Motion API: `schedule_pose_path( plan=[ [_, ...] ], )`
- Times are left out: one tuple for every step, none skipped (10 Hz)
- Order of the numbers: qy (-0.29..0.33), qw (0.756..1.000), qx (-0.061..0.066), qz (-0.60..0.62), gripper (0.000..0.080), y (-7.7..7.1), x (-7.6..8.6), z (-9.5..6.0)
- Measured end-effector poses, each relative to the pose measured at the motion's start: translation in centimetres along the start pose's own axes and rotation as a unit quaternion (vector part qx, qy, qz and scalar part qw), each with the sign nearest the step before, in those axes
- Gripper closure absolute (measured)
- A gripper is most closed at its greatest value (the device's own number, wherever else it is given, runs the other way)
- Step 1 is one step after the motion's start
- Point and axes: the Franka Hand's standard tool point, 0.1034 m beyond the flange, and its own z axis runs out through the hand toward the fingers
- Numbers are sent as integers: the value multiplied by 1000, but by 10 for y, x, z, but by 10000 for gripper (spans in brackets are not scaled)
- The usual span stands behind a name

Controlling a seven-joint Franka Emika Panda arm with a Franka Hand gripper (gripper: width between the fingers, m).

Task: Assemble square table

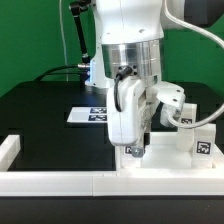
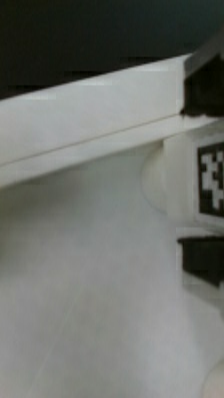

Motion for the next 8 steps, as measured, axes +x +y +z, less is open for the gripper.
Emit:
schedule_pose_path(
  plan=[
    [-1, 996, 2, -94, 227, 1, -4, -4],
    [-1, 982, 0, -187, 173, 6, -4, -6],
    [0, 965, -1, -261, 156, 8, -5, -10],
    [0, 954, -1, -298, 156, 7, -4, -9],
    [0, 943, -1, -334, 150, 7, -4, -9],
    [4, 922, -2, -387, 150, 7, -2, -9],
    [24, 859, -8, -512, 150, 4, 2, -10],
    [34, 812, -2, -583, 150, -2, 4, -13]
  ],
)
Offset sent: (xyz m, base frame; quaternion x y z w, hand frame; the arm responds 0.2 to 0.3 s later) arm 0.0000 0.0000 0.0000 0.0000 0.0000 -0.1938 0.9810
